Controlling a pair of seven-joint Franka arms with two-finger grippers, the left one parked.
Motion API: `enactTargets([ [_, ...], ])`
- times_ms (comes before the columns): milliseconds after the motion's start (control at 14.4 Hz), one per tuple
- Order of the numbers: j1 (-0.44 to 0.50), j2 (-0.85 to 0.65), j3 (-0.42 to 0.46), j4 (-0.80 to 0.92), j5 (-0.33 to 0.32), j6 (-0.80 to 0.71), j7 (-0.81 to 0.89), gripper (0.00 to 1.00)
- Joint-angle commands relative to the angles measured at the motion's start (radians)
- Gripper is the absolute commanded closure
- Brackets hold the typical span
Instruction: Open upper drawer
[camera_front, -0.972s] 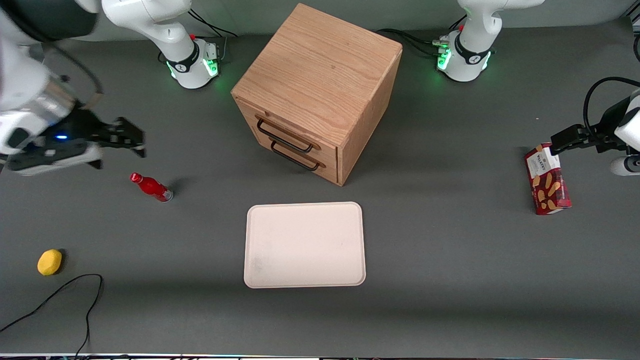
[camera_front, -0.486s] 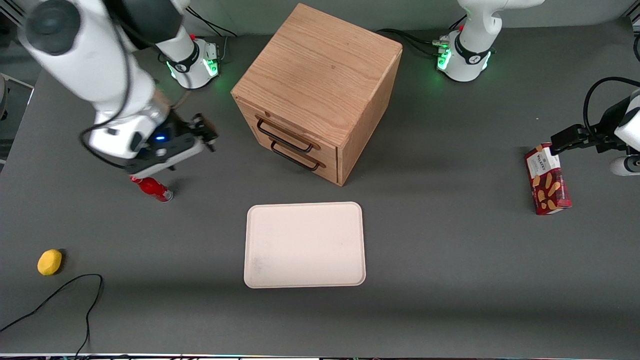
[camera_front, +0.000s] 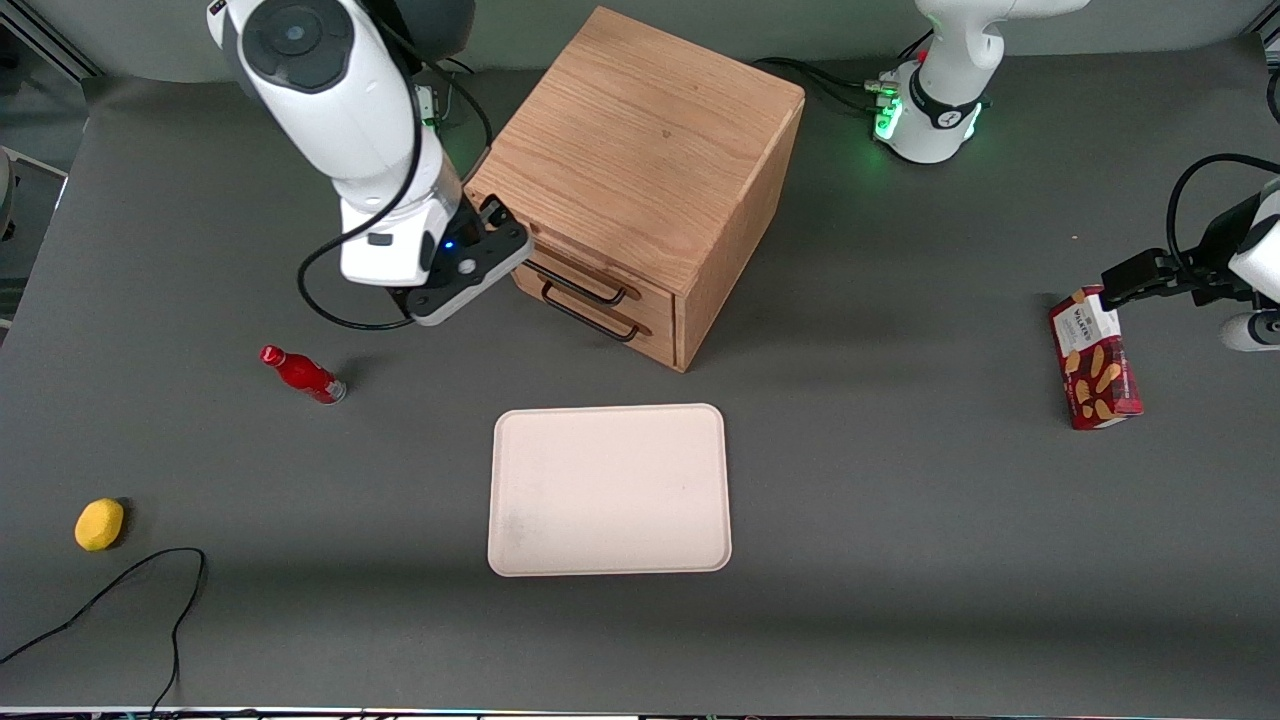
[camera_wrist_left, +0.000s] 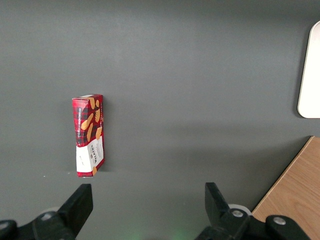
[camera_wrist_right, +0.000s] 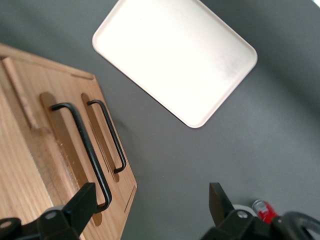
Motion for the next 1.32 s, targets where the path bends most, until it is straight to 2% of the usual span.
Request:
enactTargets([
  [0, 0.013, 0.015, -0.020, 0.016, 0.020, 0.006, -0.113, 0.00],
  [278, 0.049, 0.006, -0.030, -0.042, 0.020, 0.058, -0.157, 0.00],
  [486, 0.062, 0.009, -0.033, -0.051, 0.063, 0.061, -0.167, 0.00],
  [1250, 0.063, 0.006, -0.035, -0.070, 0.137, 0.041, -0.248, 0.00],
])
